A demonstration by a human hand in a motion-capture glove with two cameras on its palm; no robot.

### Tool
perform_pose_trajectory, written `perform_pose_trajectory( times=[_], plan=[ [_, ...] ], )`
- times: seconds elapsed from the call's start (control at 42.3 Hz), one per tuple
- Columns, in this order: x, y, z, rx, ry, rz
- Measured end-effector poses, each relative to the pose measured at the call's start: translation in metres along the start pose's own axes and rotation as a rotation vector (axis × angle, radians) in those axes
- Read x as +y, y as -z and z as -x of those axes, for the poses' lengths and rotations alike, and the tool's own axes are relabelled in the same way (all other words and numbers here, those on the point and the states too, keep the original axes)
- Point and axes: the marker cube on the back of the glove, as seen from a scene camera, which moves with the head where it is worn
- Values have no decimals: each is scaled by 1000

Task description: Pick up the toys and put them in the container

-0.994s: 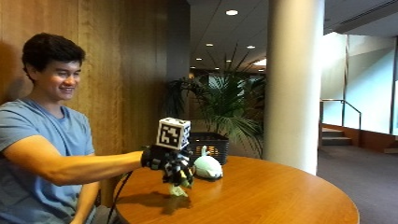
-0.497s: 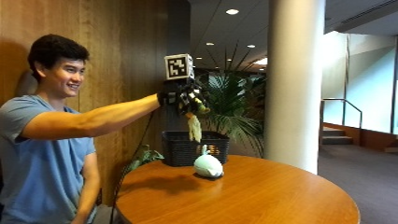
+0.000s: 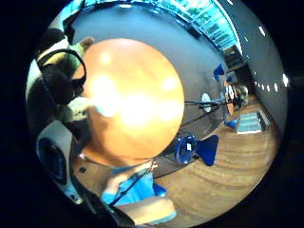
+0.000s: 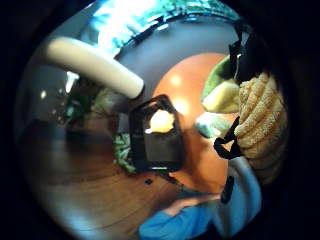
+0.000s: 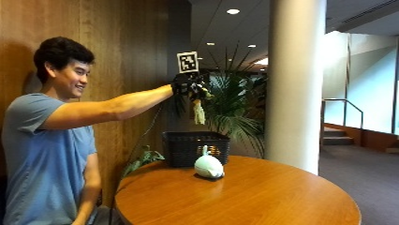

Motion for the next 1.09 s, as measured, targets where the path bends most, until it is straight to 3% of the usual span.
perform_pose_trajectory(
  times=[0.166, 0.308, 0.473, 0.568, 0.781, 0.97, 1.088],
  plan=[
    [12, -30, 57, 96, 79, 27],
    [30, -52, 39, 65, 342, 86],
    [48, -85, 55, 94, 392, 295],
    [50, -94, 57, 96, 451, 305],
    [39, -90, 39, 57, 398, 261],
    [22, -86, 3, 184, 328, 204],
    [14, -92, 48, 179, 225, 200]
  ],
)
